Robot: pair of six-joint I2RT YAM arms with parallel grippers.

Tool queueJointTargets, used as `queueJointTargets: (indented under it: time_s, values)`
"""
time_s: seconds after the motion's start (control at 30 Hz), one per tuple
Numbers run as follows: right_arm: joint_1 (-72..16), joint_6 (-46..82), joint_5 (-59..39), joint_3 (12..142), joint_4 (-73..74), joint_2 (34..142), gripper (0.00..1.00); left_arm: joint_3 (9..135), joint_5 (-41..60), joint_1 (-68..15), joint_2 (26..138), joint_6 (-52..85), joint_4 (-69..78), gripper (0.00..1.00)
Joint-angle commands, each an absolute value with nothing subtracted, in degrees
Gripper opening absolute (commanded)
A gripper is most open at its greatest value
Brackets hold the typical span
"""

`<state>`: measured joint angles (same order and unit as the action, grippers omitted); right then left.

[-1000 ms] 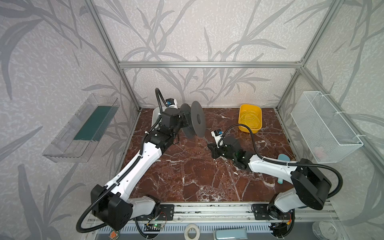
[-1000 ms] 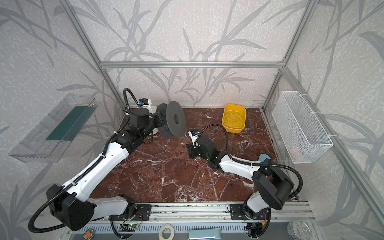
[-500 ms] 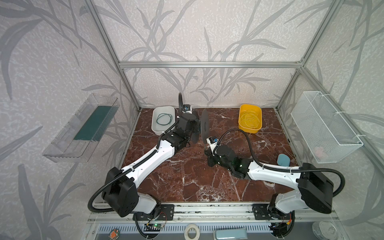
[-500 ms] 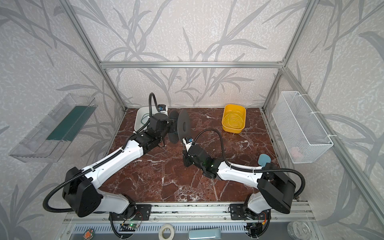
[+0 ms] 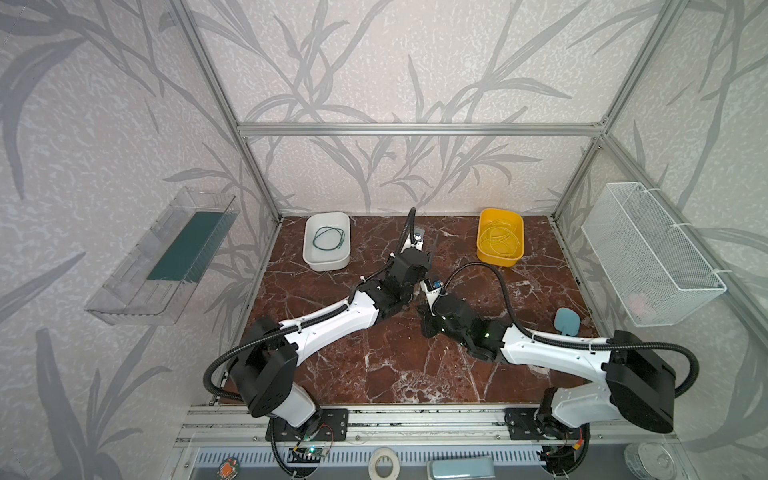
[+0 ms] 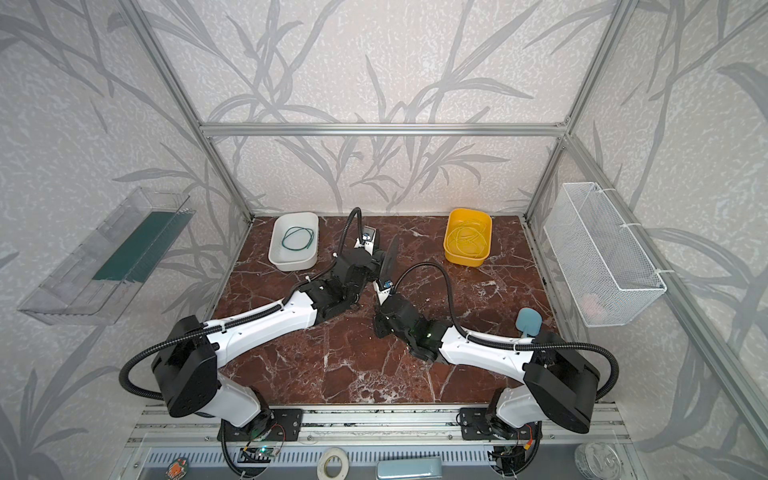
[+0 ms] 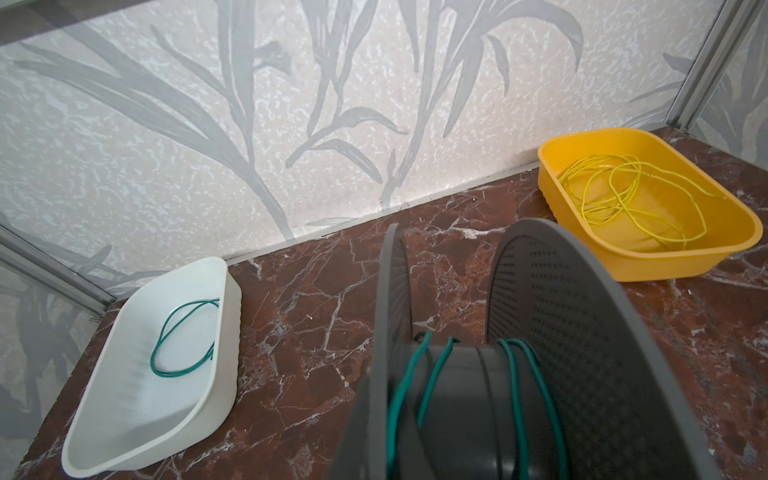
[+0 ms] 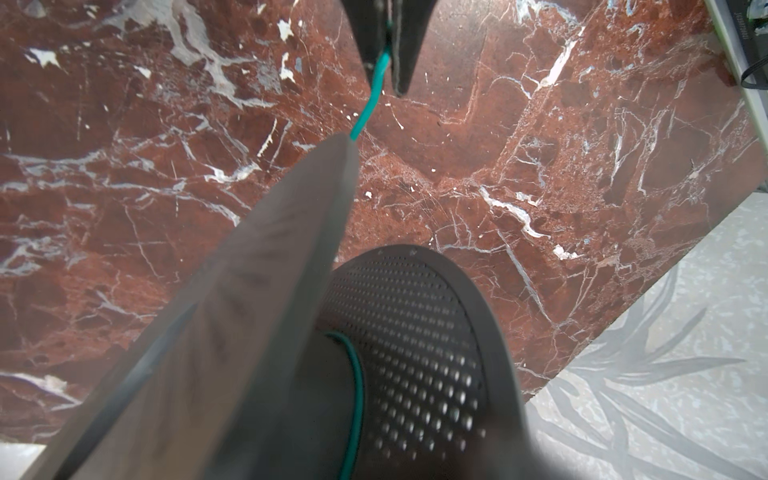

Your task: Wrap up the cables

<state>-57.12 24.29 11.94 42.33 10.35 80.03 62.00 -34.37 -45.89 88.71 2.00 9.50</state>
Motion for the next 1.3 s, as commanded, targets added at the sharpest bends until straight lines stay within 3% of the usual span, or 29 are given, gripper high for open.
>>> queueJointTargets:
  time_s: [0.0,0.3,0.6,0.77,1.27]
  values:
    - [-61.6,24.4,4.2,41.0,11.4,74.7,0.0,59.2,-48.7,-43.4,89.1,-1.9,26.0,0.0]
    - [-56.9,29.0,-1.1,37.2,15.4,72.9,0.0,48.7,-49.9,-48.9,87.1,-5.6,33.1,0.0]
    - [-52.7,34.8,-8.3,32.5,22.3,71.5,0.0,45.1,-60.0,-56.4,94.3,-21.3,49.8,0.0]
    - [-51.6,36.1,-10.3,31.1,24.3,69.8,0.0,45.5,-63.6,-56.9,98.5,-22.8,53.5,0.0]
    - [-44.8,44.6,-16.6,25.7,32.4,68.7,0.0,38.9,-59.2,-57.2,99.8,-26.3,62.1,0.0]
